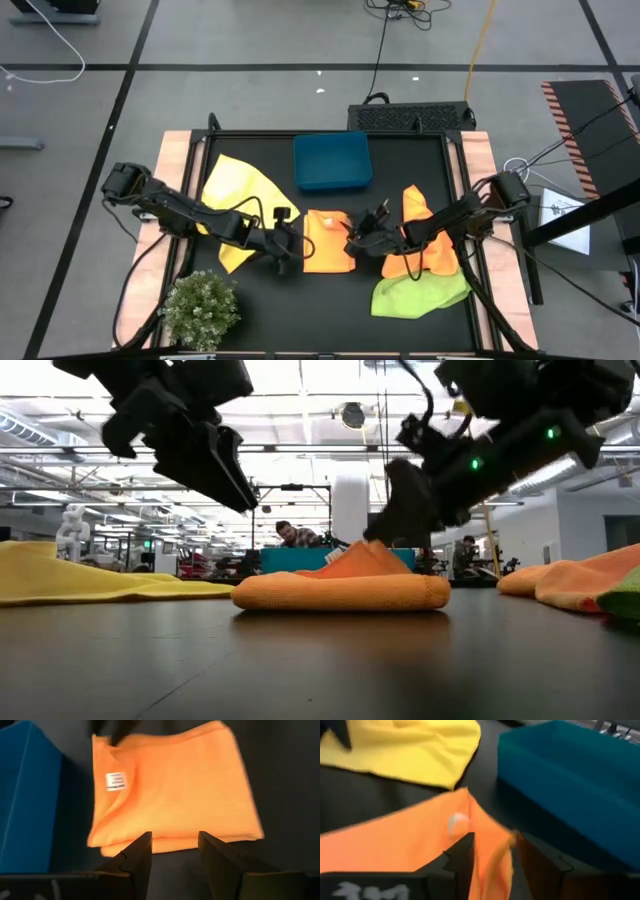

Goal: Fold microfiber towels
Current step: Fold the left orange microfiber towel, then put the folded orange microfiber towel into the blue bin

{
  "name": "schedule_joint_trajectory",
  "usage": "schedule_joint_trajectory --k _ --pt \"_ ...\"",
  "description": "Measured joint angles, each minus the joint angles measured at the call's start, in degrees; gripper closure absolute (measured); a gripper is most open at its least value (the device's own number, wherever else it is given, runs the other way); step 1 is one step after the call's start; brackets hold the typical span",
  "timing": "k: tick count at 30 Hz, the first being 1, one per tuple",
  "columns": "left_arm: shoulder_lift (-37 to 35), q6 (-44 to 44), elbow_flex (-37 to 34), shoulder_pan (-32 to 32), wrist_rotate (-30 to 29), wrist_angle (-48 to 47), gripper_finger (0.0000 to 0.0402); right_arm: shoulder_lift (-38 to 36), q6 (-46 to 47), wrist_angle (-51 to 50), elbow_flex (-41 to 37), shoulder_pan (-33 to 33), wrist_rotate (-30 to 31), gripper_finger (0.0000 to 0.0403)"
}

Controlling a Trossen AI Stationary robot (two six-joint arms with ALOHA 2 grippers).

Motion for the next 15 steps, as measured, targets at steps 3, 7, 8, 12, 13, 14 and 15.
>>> schedule_joint_trajectory --k 3,7,8,12,13,14,15 --pt "0.0 0.07 0.02 -1.06 -0.25 1.07 0.0238 -3.22 -1.66 0.12 0.0 0.0 0.82 0.0244" --pt "0.0 -1.16 0.01 -1.87 -0.47 2.51 0.0238 -5.7 -3.61 0.12 0.04 0.3 0.78 0.0242" --pt "0.0 -1.52 0.02 -2.09 -0.5 2.88 0.0238 -5.98 -4.33 0.2 0.04 0.48 -0.56 0.0242" --pt "0.0 -2.25 0.02 -2.82 -0.97 4.3 0.0238 -5.38 -6.2 0.25 0.04 0.68 -10.35 0.0252" --pt "0.0 -2.38 0.02 -2.94 -0.97 4.62 0.0238 -4.89 -6.24 0.17 0.04 0.66 -12.19 0.0255" --pt "0.0 -2.42 0.02 -3.13 -0.98 5.09 0.0238 -4.34 -6.46 -0.01 0.04 0.66 -12.66 0.0259" --pt "0.01 -2.44 0.02 -3.3 -0.99 5.54 0.0238 -3.66 -6.66 0.07 0.04 0.66 -12.63 0.0263"
